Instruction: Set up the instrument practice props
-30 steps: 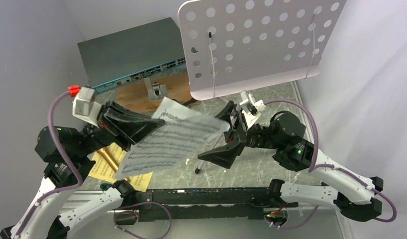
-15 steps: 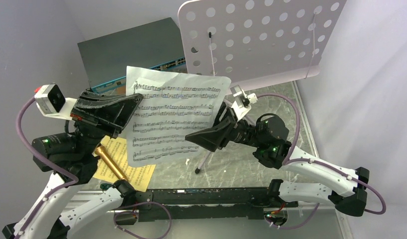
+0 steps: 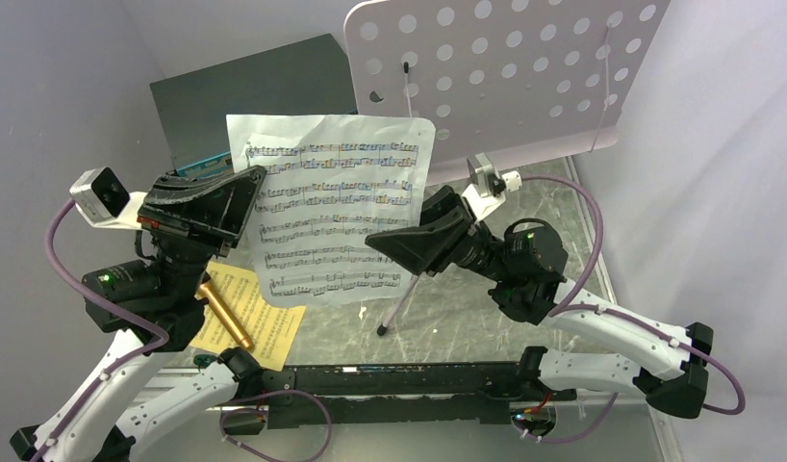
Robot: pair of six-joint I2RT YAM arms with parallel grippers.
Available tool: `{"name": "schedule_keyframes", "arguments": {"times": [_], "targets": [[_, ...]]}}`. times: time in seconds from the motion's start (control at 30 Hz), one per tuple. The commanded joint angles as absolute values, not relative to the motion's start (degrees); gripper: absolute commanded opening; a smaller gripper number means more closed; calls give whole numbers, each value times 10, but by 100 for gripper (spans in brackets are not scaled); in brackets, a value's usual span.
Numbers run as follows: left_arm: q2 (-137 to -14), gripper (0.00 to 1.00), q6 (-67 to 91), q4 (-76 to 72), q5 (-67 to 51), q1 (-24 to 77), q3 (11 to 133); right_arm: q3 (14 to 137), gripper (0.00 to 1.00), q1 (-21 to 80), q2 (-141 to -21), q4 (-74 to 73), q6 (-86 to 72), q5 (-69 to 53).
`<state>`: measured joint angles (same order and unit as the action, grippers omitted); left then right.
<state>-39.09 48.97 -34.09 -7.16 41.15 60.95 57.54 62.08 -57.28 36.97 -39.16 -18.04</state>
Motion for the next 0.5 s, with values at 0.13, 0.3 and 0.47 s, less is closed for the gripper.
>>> {"name": "schedule_keyframes", "arguments": {"times": [0.13,0.3,0.47], "targets": [[-391,0,490,-351,-51,414,620,634,0,575,-570,359,-398,-158],[-393,73,436,-78,14,413,706,743,0,531,-557,129,-295,-123],[-416,99,371,108,74,414,798,905,0,502,-555,-90,-155,-81]]}}
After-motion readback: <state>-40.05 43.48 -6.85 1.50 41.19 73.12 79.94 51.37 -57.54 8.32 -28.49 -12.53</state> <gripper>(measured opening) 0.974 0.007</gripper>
